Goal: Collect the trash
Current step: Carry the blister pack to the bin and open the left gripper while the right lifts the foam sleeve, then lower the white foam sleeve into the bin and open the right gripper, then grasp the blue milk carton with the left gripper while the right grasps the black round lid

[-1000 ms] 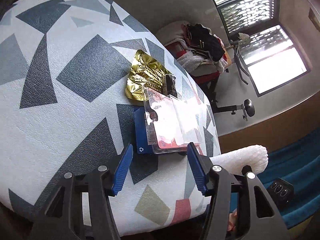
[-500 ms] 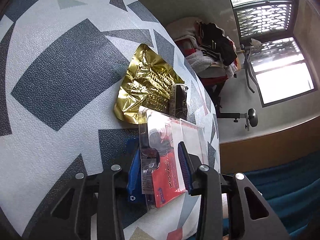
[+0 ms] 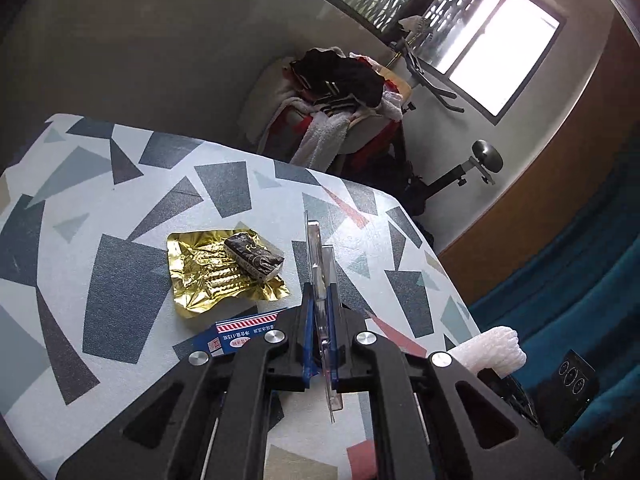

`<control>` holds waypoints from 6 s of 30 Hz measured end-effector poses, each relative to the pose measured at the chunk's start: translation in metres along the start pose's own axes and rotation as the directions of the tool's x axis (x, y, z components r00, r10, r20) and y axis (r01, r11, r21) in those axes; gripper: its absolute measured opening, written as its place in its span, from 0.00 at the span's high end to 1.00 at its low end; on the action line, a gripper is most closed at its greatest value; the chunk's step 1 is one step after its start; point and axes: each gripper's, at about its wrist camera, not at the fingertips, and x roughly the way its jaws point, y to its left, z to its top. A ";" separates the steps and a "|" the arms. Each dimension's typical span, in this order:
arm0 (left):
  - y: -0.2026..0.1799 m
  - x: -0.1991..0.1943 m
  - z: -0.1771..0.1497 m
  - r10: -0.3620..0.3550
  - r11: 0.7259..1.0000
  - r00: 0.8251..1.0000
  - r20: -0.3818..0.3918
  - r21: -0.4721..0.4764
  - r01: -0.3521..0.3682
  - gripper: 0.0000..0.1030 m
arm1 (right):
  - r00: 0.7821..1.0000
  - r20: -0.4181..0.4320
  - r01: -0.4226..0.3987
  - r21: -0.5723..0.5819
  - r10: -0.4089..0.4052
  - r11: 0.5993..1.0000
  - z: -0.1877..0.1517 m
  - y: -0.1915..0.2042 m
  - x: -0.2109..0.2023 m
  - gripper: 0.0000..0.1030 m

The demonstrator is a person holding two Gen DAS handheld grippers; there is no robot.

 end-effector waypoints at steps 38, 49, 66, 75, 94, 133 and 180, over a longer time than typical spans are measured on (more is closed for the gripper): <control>-0.010 -0.088 -0.242 0.035 0.996 0.944 -0.328 0.091 -0.005 0.94 | 0.989 -0.146 -0.053 -0.114 0.036 0.992 -0.063 0.078 -0.065 0.60; -0.025 -0.014 -0.271 0.001 0.993 0.892 -0.453 0.105 0.051 0.92 | 0.985 -0.170 -0.038 -0.089 0.022 0.995 -0.072 0.067 -0.062 0.60; 0.000 -0.113 -0.239 0.250 0.944 0.968 -0.011 0.227 -0.241 0.07 | 0.937 -0.326 -0.167 -0.099 0.126 0.981 -0.112 0.078 -0.037 0.59; 0.008 -0.127 -0.258 0.321 0.921 0.945 0.058 0.214 -0.326 0.06 | 0.867 -0.492 -0.193 -0.183 0.080 0.964 -0.145 0.100 -0.007 0.58; 0.033 -0.121 -0.254 0.307 0.947 0.952 -0.002 0.098 -0.305 0.06 | 0.838 -0.546 -0.113 -0.161 0.007 0.980 -0.154 0.090 0.011 0.06; -0.004 0.039 -0.092 0.251 0.968 0.957 -0.144 0.012 -0.252 0.06 | 0.948 -0.270 0.178 0.009 -0.169 0.984 -0.057 -0.008 0.005 0.06; 0.057 0.002 -0.104 0.310 0.949 0.950 -0.030 -0.057 -0.312 0.26 | 0.797 -0.539 0.216 -0.164 -0.271 0.962 -0.024 0.024 0.219 0.06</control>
